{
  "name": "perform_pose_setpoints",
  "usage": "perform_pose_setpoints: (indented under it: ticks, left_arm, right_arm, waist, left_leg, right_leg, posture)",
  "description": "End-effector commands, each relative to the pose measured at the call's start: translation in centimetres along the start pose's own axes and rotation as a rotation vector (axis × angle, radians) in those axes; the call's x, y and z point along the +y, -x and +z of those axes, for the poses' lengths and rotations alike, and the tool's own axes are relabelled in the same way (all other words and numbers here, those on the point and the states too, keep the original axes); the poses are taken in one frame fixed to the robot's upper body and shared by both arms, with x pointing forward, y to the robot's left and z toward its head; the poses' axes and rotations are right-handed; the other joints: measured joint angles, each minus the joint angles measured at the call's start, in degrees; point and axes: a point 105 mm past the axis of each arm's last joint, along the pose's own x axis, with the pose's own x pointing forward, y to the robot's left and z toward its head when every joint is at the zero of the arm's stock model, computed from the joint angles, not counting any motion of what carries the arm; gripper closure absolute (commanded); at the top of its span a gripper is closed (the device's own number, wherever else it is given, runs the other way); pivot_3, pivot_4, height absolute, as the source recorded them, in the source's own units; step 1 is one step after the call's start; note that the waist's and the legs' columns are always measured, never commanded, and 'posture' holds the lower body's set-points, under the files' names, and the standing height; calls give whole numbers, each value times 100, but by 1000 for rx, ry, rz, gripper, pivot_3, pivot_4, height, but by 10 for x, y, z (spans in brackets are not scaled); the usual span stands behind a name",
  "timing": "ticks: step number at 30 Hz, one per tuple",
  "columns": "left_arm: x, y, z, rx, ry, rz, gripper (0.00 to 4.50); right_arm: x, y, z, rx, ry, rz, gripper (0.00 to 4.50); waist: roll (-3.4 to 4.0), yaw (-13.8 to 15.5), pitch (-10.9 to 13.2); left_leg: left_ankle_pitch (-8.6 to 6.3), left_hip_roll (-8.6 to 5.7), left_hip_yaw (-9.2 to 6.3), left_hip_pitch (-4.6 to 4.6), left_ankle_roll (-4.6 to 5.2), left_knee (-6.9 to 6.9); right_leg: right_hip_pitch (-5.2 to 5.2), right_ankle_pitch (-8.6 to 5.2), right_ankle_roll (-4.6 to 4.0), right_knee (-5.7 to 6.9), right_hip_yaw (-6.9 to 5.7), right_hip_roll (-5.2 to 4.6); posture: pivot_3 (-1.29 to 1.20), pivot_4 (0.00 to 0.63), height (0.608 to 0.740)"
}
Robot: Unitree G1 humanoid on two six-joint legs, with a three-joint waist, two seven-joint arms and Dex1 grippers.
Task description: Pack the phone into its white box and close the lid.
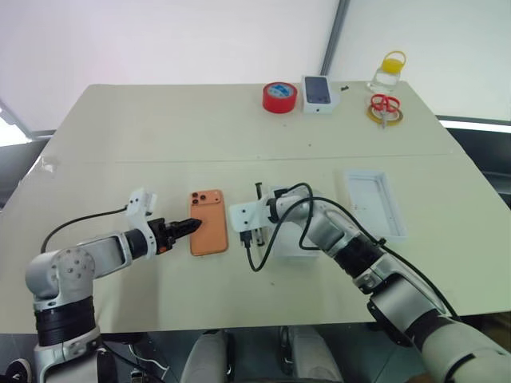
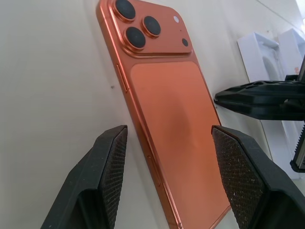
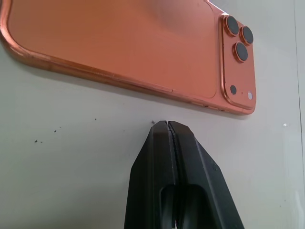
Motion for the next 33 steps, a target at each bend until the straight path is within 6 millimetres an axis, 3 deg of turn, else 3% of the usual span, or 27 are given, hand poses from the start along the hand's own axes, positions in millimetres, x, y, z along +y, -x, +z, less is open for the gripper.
perform_pose_setpoints:
  ticks: [1, 5, 11, 17, 20, 24, 33]
  left_arm:
    - [-16, -18, -24, 121, 57, -101, 1541]
    - [-33, -38, -28, 171, 107, -170, 1541]
    - [-45, -53, -15, 147, 135, -202, 1541]
    - [-43, -57, -12, 168, 97, -139, 1541]
    - [-48, -56, -3, 150, 70, -155, 1541]
    - [-39, -50, 9, 77, 103, -157, 1541]
    - [-37, -47, 4, 67, 169, -181, 1541]
  right_arm:
    - [-2, -3, 8, -29, -9, 2, 4483]
    - [-2, -2, 6, -19, 1, -1, 4483]
    - [-2, 3, -1, -1, -4, -4, 4483]
    - [1, 3, -2, -1, -14, 1, 4483]
    - [-1, 2, 0, -5, -13, -9, 4483]
    - [-4, 3, -2, 6, -4, -23, 4483]
    - [-4, 4, -5, 11, -2, -26, 4483]
  waist:
    - [1, 9, -1]
    - [9, 59, -10]
    - [11, 152, -12]
    - [9, 71, -11]
    - [9, 48, -10]
    - [8, 4, -9]
    - [6, -15, -6]
  left_leg:
    - [0, 0, 0, 0, 0, 0]
    - [1, -8, -1, 1, -1, 1]
    - [1, -31, -12, 8, 0, 7]
    - [2, -35, -11, 4, -2, 3]
    - [2, -35, -13, 3, -2, 2]
    - [2, -35, -13, 0, -2, 0]
    - [3, -33, -12, -4, -5, -4]
  right_leg:
    - [0, 0, 0, 0, 0, 0]
    - [6, 0, 0, 0, -1, -6]
    - [25, -2, -3, -1, -8, -25]
    - [16, 1, 9, 1, -6, -28]
    - [15, 0, 9, 1, -7, -28]
    - [10, 0, 11, 0, -7, -28]
    - [0, 1, 12, 1, -7, -28]
  posture:
    - [0, 150, 739]
    - [0, 150, 739]
    - [0, 150, 739]
    - [0, 150, 739]
    - [0, 150, 739]
    - [0, 150, 739]
    - [0, 150, 739]
